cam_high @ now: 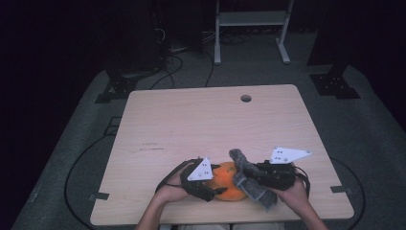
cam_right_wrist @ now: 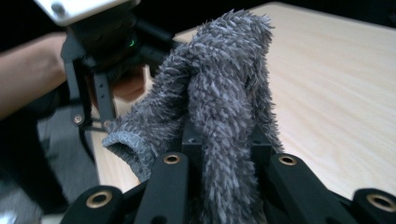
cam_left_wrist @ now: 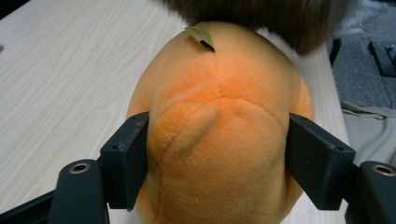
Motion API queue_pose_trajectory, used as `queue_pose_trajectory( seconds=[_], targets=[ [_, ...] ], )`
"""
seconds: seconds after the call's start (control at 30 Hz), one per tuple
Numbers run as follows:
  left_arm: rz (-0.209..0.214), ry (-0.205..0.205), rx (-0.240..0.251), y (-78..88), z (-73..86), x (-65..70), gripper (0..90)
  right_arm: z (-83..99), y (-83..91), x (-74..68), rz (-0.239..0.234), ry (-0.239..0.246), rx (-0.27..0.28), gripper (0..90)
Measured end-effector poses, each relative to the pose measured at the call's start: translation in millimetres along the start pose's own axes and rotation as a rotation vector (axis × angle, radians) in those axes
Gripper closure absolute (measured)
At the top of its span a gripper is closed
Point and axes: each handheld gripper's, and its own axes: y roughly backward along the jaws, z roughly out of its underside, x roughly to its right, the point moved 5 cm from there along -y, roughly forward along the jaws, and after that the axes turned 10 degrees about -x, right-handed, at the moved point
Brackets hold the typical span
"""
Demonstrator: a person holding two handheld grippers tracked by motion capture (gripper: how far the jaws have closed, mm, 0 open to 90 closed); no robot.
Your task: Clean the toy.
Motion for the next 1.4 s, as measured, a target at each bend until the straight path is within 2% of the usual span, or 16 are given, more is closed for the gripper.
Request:
queue_pose_trajectory(
  seconds=[0.07,0.13,0.3,0.43,0.5,0.57,0.67,0.73,0.83,0.9,0.93,1.03,1.17,1.23,1.3,1.4],
  targets=[
    [0.006,-0.005,0.002,0.7,-0.4,1.3,28.6,4.4,-7.4,0.2,0.033,0.029,-0.050,75.2],
    [0.009,0.002,0.013,0.0,-1.2,1.6,28.8,13.2,-9.3,8.3,0.020,0.002,-0.055,75.2],
    [0.008,0.003,0.050,-0.4,-4.8,3.3,28.7,27.9,3.9,28.2,0.090,-0.065,-0.096,75.4],
    [-0.002,-0.001,0.066,-2.7,-9.8,5.1,29.2,5.1,13.6,10.5,0.031,-0.029,-0.016,75.4],
    [-0.001,-0.015,0.076,-5.0,-13.3,8.8,29.4,-7.4,11.5,-1.2,0.010,-0.002,-0.004,75.3],
    [0.010,-0.039,0.079,-7.4,-15.4,14.1,29.4,-15.6,3.1,-7.1,0.024,0.015,-0.020,75.2],
    [0.009,-0.053,0.054,-7.8,-13.2,15.9,29.4,-13.1,-13.1,-4.1,0.022,0.001,-0.094,75.4],
    [0.020,-0.046,0.065,-7.3,-11.8,15.4,29.6,-6.5,-13.4,1.6,-0.002,-0.026,-0.085,75.5],
    [0.026,-0.038,0.062,-6.7,-10.7,13.6,29.6,6.2,-7.5,19.3,0.019,-0.092,-0.083,75.5],
    [0.032,-0.022,0.064,-6.0,-8.8,10.5,29.5,17.0,-5.7,30.0,0.006,-0.142,-0.084,75.5],
    [0.032,-0.022,0.064,-6.0,-8.8,10.5,29.2,17.0,-5.7,30.0,0.006,-0.142,-0.084,75.5],
    [0.035,0.000,0.072,-5.0,-6.3,7.5,29.0,32.6,-5.3,45.1,0.025,-0.202,-0.104,75.4],
    [0.028,0.028,0.067,-3.6,-2.3,3.1,28.8,35.0,0.8,50.2,0.082,-0.202,-0.135,75.4],
    [0.028,0.042,0.068,-3.5,-1.5,1.2,28.7,29.2,8.4,44.4,0.060,-0.196,-0.111,75.2],
    [0.026,0.054,0.072,-4.0,-0.5,-0.8,28.7,22.9,12.2,35.5,0.040,-0.158,-0.085,75.0],
    [0.022,0.066,0.066,-2.1,2.1,-3.2,27.9,22.3,6.3,29.4,0.018,-0.106,-0.090,74.9]
  ],
)
